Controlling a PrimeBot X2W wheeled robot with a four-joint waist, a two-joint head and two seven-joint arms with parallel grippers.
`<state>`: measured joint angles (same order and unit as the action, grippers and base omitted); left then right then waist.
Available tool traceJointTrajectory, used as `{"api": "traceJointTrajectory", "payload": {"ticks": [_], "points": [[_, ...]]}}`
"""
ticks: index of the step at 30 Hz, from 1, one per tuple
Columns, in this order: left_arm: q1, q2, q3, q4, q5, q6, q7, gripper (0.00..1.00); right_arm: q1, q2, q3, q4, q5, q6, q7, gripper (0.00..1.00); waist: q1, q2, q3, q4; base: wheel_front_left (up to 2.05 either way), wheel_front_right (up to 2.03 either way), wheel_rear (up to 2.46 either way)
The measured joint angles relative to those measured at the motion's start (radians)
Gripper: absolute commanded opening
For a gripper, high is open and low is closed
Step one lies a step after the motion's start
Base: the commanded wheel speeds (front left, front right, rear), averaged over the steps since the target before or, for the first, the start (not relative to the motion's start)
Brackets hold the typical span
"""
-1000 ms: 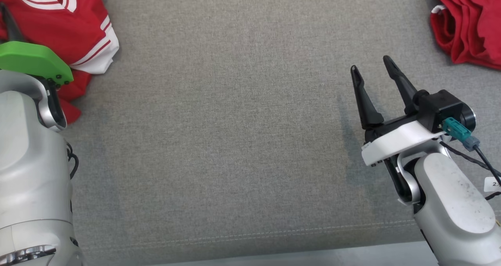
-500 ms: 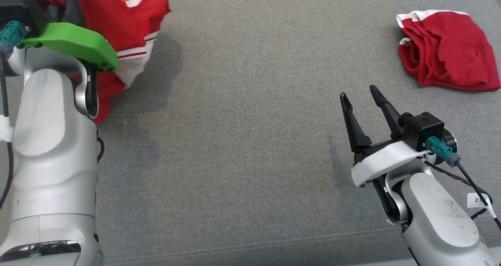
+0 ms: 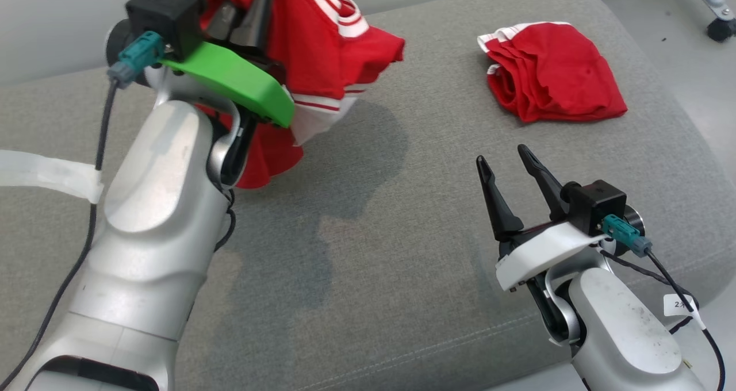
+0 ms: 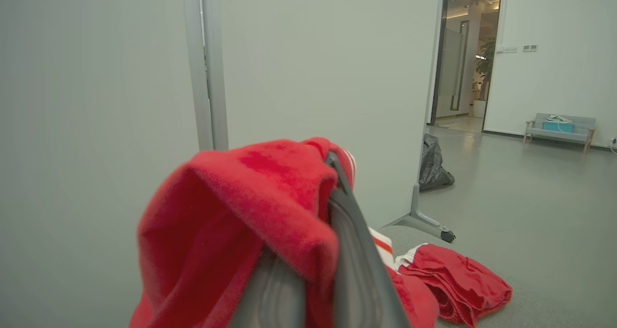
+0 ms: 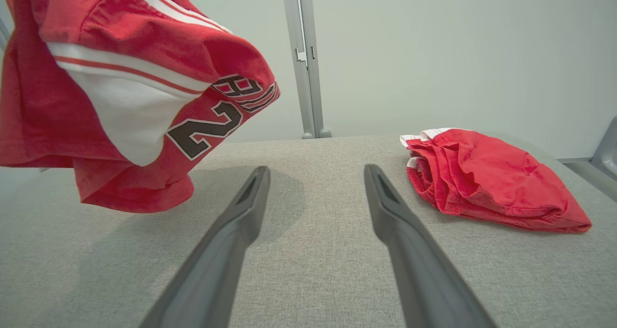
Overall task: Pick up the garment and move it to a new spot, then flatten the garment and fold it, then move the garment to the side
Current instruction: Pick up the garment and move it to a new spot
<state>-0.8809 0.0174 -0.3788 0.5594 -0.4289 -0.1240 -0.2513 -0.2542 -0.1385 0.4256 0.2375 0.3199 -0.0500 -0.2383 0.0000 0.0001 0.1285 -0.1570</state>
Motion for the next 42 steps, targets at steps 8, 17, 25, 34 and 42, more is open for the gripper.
{"api": "traceJointTrajectory", "payload": {"ticks": [8, 17, 25, 34, 42], "points": [[0.024, 0.0, -0.182, -0.076, -0.159, 0.036, 0.038, 0.0, 0.0, 0.008, -0.002, 0.009, 0.009, 0.006, 0.0, 1.0, 0.0, 0.0, 0.008, -0.114, 0.0, 0.0, 0.0], [0.153, 0.005, -0.155, 0.181, -0.059, 0.193, 0.075, 0.0, 0.0, 0.004, -0.051, 0.007, 0.025, -0.002, -0.008, 1.0, 0.0, 0.0, 0.064, -0.153, 0.0, 0.0, 0.0], [0.186, 0.01, -0.136, 0.272, -0.04, 0.208, 0.052, 0.13, -0.001, -0.001, -0.063, 0.007, 0.024, -0.004, -0.009, 1.0, 0.0, 0.0, 0.084, -0.11, 0.0, 0.0, 0.0], [0.193, 0.01, -0.134, 0.309, -0.042, 0.207, 0.03, 1.0, -0.005, 0.002, -0.054, 0.016, 0.022, 0.004, -0.009, 1.0, 0.0, 0.0, 0.069, -0.062, 0.0, 0.0, 0.0], [0.275, 0.03, -0.136, 0.332, -0.042, 0.177, 0.011, 1.0, -0.004, -0.001, -0.058, 0.038, 0.017, 0.007, -0.012, 1.0, 0.0, 0.0, 0.031, -0.037, 0.0, 0.0, 0.0]]}}
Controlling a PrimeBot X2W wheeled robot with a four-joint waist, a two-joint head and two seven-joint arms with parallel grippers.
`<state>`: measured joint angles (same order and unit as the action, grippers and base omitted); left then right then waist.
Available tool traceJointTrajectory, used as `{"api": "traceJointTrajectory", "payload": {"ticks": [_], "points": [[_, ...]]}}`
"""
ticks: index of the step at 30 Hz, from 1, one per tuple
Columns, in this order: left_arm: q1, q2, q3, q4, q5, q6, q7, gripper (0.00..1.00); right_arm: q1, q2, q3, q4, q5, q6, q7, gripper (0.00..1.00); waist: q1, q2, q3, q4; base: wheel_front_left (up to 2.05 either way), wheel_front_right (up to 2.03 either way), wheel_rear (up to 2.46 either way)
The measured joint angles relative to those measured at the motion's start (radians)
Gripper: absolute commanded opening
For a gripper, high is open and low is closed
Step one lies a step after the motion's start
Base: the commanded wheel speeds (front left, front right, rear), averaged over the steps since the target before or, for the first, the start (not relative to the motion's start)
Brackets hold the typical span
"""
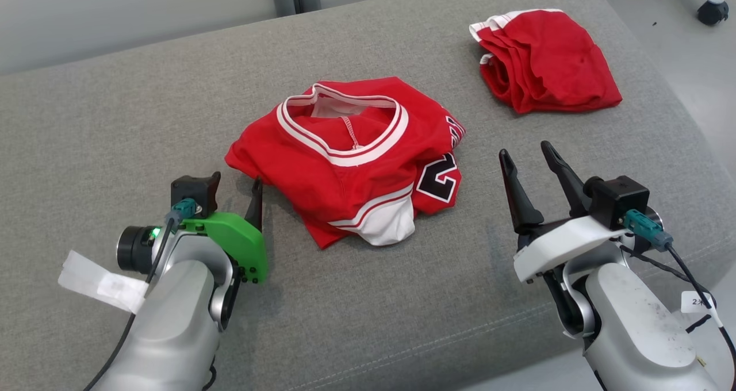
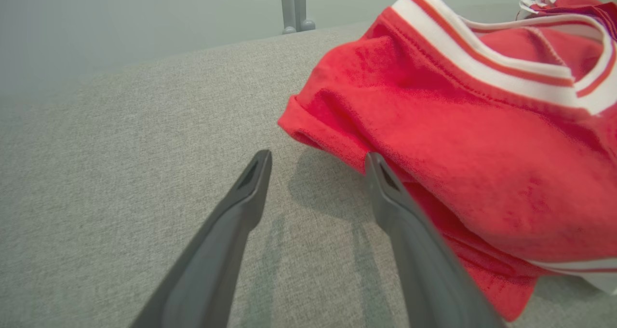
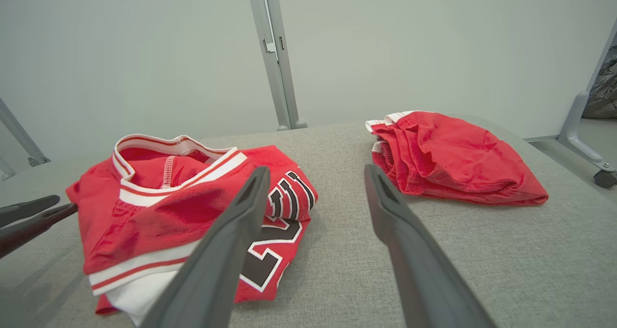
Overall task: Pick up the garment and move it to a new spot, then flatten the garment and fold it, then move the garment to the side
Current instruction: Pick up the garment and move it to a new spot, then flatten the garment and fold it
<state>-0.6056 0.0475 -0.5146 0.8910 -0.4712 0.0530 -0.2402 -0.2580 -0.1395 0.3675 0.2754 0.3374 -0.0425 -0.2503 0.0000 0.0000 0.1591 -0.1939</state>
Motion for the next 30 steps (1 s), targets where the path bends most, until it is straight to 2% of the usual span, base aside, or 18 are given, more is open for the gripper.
{"api": "traceJointTrajectory", "payload": {"ticks": [9, 18, 24, 30], "points": [[0.086, 0.001, 0.045, -0.055, -0.017, -0.001, -0.009, 1.0, 0.002, -0.007, -0.007, 0.007, -0.007, 0.003, 0.0, 1.0, 0.0, 0.0, -0.049, 0.024, 0.0, 0.0, 0.0], [0.164, 0.002, 0.126, -0.286, 0.01, 0.022, -0.012, 1.0, 0.038, -0.012, -0.016, 0.011, -0.012, 0.003, -0.002, 1.0, 0.0, 0.0, -0.104, 0.044, 0.0, 0.0, 0.0], [0.269, 0.002, 0.126, -0.367, 0.054, 0.031, -0.012, 1.0, 0.052, -0.012, -0.019, 0.006, -0.013, 0.003, -0.002, 1.0, 0.0, 0.0, -0.128, 0.053, 0.0, 0.0, 0.0], [0.319, 0.002, 0.082, -0.4, 0.086, 0.031, -0.012, 1.0, 0.061, -0.009, -0.012, 0.006, -0.013, 0.01, -0.002, 1.0, 0.0, 0.0, -0.133, 0.045, 0.0, 0.0, 0.0]]}}
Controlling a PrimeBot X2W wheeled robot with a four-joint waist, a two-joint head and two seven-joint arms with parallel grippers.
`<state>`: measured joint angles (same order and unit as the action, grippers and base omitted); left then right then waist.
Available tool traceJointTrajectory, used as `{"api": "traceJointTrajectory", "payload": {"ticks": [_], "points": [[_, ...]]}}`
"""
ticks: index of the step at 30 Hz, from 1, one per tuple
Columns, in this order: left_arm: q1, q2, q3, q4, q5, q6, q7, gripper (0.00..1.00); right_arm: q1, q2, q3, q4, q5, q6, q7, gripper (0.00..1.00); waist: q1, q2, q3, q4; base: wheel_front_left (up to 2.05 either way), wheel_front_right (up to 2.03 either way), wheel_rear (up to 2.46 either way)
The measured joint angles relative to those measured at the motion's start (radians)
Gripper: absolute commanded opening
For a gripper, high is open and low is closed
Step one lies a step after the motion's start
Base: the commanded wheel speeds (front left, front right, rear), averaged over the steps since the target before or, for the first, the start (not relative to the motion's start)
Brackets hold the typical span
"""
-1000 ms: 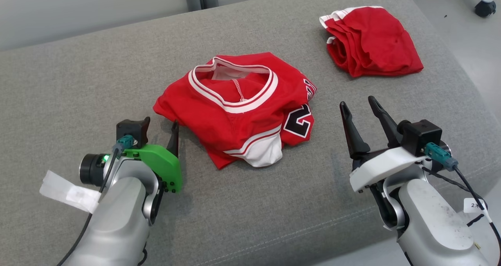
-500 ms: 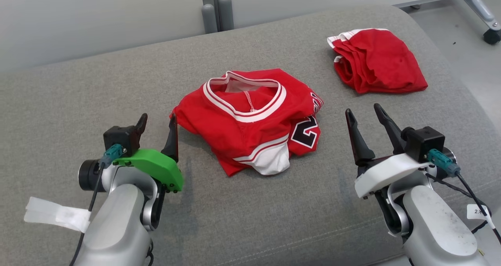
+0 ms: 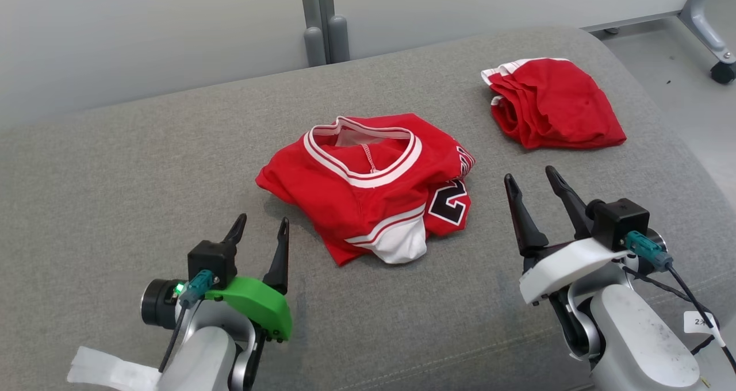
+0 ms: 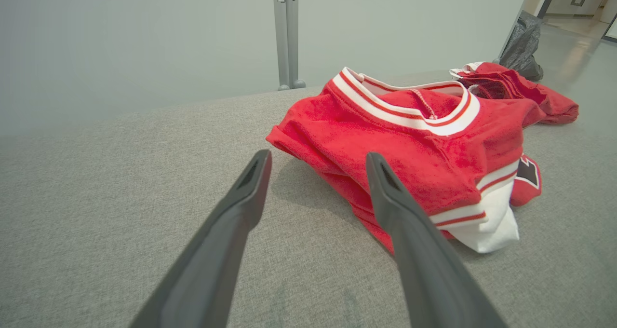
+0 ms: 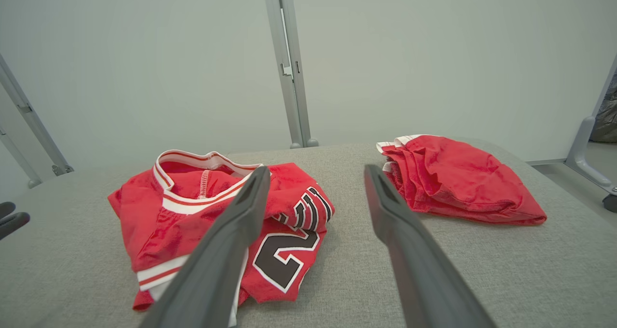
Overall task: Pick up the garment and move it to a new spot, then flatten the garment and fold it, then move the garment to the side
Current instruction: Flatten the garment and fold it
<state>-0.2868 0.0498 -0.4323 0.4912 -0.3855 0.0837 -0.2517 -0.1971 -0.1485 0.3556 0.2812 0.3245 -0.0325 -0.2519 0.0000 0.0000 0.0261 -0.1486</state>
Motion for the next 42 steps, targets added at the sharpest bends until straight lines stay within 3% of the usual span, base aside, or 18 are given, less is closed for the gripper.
{"api": "traceJointTrajectory", "payload": {"ticks": [10, 22, 30, 32, 33, 35, 37, 42], "points": [[0.005, -0.007, -0.112, 0.0, 0.01, -0.041, 0.0, 1.0, 0.0, 0.009, 0.013, 0.0, -0.009, 0.014, 0.0, 1.0, 0.0, 0.0, 0.01, -0.054, 0.0, 0.0, 0.0], [-0.034, -0.008, -0.171, 0.051, -0.037, -0.037, 0.002, 1.0, -0.011, 0.019, 0.012, -0.007, -0.01, 0.015, 0.0, 1.0, 0.0, 0.0, 0.058, -0.148, 0.0, 0.0, 0.0], [-0.086, -0.008, -0.182, 0.107, -0.05, -0.004, 0.012, 1.0, -0.025, 0.023, -0.005, -0.017, -0.01, 0.017, 0.0, 1.0, 0.0, 0.0, 0.102, -0.201, 0.0, 0.0, 0.0], [-0.094, -0.008, -0.18, 0.126, -0.05, 0.004, 0.012, 0.87, -0.026, 0.023, -0.016, -0.019, -0.01, 0.014, 0.0, 1.0, 0.0, 0.0, 0.113, -0.208, 0.0, 0.0, 0.0], [-0.096, -0.008, -0.18, 0.134, -0.05, 0.005, 0.012, 0.62, -0.026, 0.023, -0.021, -0.02, -0.01, 0.013, 0.0, 1.0, 0.0, 0.0, 0.117, -0.211, 0.0, 0.0, 0.0], [-0.1, -0.008, -0.18, 0.145, -0.05, 0.005, 0.012, 0.38, -0.026, 0.023, -0.026, -0.021, -0.01, 0.013, 0.0, 1.0, 0.0, 0.0, 0.123, -0.213, 0.0, 0.0, 0.0], [-0.107, -0.008, -0.189, 0.146, -0.052, 0.005, 0.012, 0.0, -0.025, 0.023, -0.036, -0.023, -0.01, 0.012, 0.0, 1.0, 0.0, 0.0, 0.126, -0.21, 0.0, 0.0, 0.0], [-0.134, -0.008, -0.214, 0.133, -0.072, 0.005, 0.009, 0.0, -0.026, 0.024, -0.041, -0.026, -0.01, 0.012, 0.0, 1.0, 0.0, 0.0, 0.125, -0.19, 0.0, 0.0, 0.0]]}}
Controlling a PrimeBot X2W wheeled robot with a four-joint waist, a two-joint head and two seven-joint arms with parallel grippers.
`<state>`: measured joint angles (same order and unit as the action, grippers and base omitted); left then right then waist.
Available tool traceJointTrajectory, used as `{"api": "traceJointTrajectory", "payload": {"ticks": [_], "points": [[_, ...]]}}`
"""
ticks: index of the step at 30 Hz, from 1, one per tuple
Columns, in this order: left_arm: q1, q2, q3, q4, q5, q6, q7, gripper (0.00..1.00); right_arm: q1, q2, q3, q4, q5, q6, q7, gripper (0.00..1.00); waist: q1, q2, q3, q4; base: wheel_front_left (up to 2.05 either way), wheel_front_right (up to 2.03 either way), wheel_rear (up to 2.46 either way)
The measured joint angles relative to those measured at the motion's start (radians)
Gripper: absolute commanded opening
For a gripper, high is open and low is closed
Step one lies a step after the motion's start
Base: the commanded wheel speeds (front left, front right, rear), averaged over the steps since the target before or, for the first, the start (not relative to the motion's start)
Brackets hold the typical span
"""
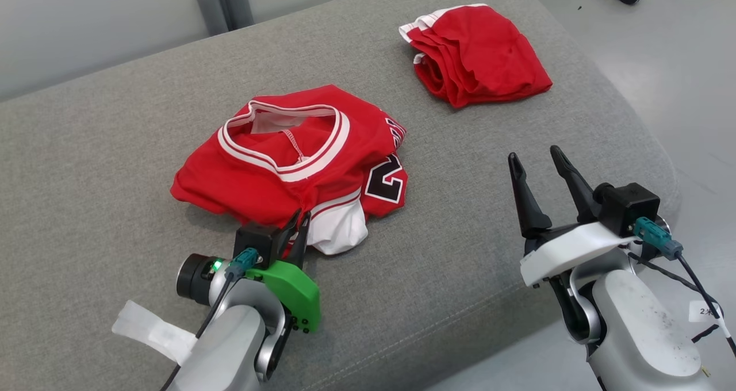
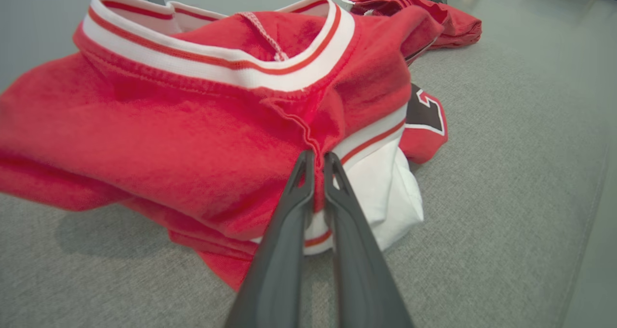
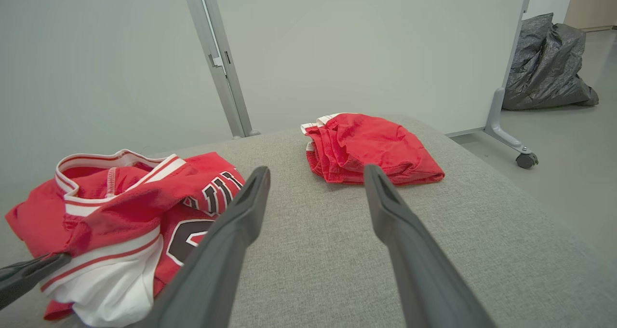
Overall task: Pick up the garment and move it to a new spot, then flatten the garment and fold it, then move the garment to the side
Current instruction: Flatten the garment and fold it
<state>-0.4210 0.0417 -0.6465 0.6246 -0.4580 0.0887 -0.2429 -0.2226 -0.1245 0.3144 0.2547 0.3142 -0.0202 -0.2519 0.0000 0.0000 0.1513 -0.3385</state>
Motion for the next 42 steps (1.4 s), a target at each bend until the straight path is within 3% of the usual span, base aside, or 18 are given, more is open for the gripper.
{"api": "traceJointTrajectory", "payload": {"ticks": [11, 18, 26, 35, 42], "points": [[-0.067, 0.0, -0.013, -0.125, -0.071, 0.001, -0.006, 0.0, 0.001, 0.002, 0.001, 0.003, -0.007, 0.004, 0.0, 1.0, 0.0, 0.0, -0.017, 0.047, 0.0, 0.0, 0.0], [-0.188, -0.002, 0.033, -0.3, -0.101, 0.006, -0.009, 0.0, 0.008, 0.006, 0.046, 0.036, -0.009, 0.043, -0.002, 1.0, 0.0, 0.0, -0.031, 0.096, 0.0, 0.0, 0.0], [-0.261, -0.003, -0.028, -0.321, -0.097, -0.003, -0.009, 0.0, 0.007, 0.034, 0.125, 0.082, -0.018, 0.091, -0.002, 1.0, 0.0, 0.0, -0.06, 0.137, 0.0, 0.0, 0.0], [-0.349, -0.004, -0.025, -0.278, -0.24, 0.008, 0.015, 0.0, -0.019, 0.052, 0.189, 0.117, -0.018, 0.108, -0.003, 1.0, 0.0, 0.0, -0.072, 0.088, 0.0, 0.0, 0.0], [-0.568, -0.01, 0.054, -0.407, -0.377, 0.028, 0.0, 0.0, -0.035, 0.054, 0.179, 0.128, -0.016, 0.115, -0.003, 1.0, 0.0, 0.0, -0.059, 0.028, 0.0, 0.0, 0.0]]}}
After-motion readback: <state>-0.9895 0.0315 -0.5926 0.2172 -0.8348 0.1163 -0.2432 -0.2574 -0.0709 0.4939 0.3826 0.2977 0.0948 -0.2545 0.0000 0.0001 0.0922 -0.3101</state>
